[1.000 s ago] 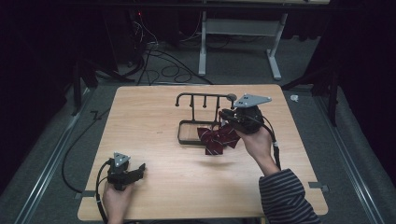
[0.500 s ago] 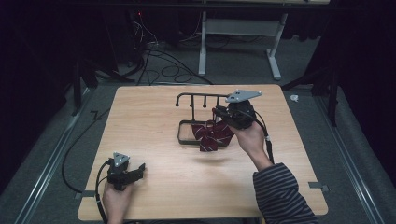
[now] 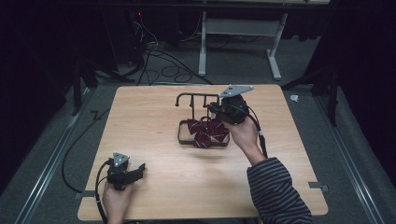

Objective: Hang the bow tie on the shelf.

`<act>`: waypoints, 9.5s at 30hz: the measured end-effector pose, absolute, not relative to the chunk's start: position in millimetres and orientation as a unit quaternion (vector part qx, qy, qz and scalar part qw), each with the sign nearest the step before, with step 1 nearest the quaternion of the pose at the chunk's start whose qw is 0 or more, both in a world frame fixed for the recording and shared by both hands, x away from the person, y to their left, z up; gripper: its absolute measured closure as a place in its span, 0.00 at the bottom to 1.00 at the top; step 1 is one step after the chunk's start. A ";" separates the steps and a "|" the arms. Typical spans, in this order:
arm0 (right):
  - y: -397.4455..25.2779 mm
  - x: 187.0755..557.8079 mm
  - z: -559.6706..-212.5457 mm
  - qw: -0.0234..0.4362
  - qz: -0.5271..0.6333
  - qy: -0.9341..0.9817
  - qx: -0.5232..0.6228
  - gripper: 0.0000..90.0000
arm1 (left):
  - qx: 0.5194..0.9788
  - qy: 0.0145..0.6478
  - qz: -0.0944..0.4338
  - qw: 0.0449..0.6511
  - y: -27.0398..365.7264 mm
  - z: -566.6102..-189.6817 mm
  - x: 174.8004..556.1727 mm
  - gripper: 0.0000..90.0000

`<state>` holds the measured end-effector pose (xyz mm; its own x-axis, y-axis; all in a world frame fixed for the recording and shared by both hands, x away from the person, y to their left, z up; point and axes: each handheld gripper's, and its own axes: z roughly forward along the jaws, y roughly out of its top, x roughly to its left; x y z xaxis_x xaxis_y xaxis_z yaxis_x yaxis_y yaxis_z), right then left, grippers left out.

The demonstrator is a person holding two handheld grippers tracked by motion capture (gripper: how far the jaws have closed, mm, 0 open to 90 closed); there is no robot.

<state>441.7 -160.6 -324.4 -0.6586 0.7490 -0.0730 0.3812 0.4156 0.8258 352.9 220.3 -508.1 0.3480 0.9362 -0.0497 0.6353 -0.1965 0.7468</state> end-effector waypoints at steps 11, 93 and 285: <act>-149.7 453.2 -320.5 0.225 0.402 0.813 0.355 0.92 | 0.743 0.529 0.214 0.350 220.6 -508.0 352.9 0.30; -169.0 460.2 -314.0 0.234 0.399 0.794 0.395 0.79 | 0.741 0.530 0.213 0.352 221.2 -508.1 353.0 0.30; -279.0 343.2 -502.0 0.227 0.326 0.762 0.512 0.45 | 0.748 0.524 0.221 0.343 217.9 -508.3 352.3 0.30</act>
